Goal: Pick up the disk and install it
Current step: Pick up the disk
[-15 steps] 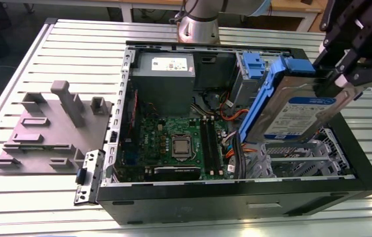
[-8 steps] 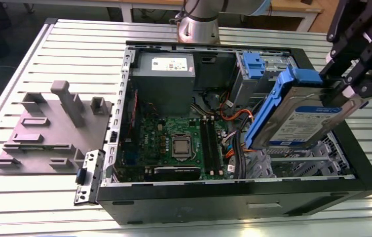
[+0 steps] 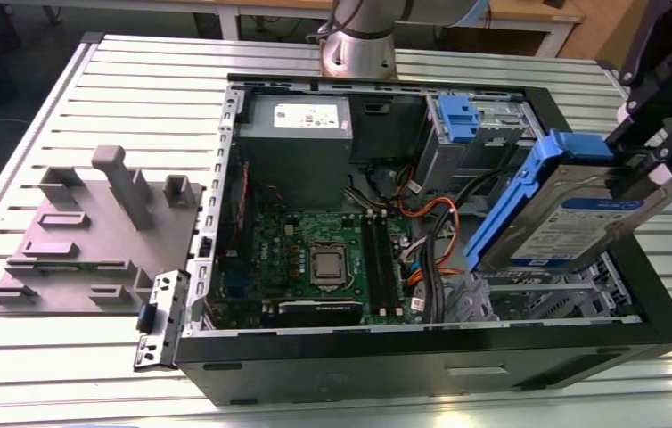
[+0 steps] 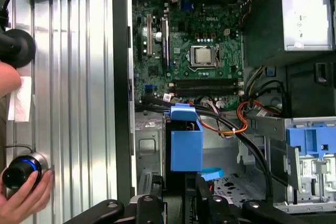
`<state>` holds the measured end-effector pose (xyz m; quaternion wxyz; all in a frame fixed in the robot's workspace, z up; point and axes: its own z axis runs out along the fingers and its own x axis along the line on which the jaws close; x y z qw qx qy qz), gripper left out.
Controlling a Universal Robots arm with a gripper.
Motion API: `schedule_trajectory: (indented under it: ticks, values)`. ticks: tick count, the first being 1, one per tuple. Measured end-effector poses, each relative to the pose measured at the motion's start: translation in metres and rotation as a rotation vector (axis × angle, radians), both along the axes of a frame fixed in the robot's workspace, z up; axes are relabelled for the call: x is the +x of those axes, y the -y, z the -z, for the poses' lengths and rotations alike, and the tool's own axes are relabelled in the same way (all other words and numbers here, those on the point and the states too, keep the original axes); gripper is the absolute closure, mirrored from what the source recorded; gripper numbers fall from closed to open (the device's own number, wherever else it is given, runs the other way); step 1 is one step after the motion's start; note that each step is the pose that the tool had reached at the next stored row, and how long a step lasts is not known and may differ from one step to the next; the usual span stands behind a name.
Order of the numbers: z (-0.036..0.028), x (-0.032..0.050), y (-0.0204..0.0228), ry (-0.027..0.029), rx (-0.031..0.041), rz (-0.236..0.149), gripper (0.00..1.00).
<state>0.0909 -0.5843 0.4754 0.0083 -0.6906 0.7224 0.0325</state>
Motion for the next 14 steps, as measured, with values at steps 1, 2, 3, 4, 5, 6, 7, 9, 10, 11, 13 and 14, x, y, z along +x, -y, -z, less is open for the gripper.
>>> schedule_trajectory:
  ticks: [1,2,3,4,5,6,7,9,10,11,13,14]
  values:
    - [0.0005,0.0035,0.0000,-0.0007,0.0000,0.000,0.65]
    - [0.0011,0.0072,0.0000,-0.0014,0.0000,0.000,0.65]
    - [0.0017,0.0105,0.0000,-0.0021,0.0001,0.000,0.65]
    - [0.0023,0.0137,0.0000,-0.0028,0.0001,0.000,0.65]
    - [0.0031,0.0165,0.0000,-0.0037,0.0000,0.000,0.65]
    - [0.0044,0.0187,0.0000,-0.0045,0.0000,0.000,0.65]
    - [0.0059,0.0203,0.0000,-0.0049,-0.0001,0.000,0.65]
    - [0.0088,0.0225,0.0000,-0.0054,-0.0001,0.000,0.65]
    - [0.0095,0.0232,0.0000,-0.0056,-0.0001,0.000,0.65]
    - [0.0101,0.0238,0.0000,-0.0059,-0.0002,0.000,0.65]
    - [0.0120,0.0251,0.0000,-0.0063,0.0000,0.000,0.65]
    - [0.0129,0.0260,0.0000,-0.0066,0.0000,-0.001,0.65]
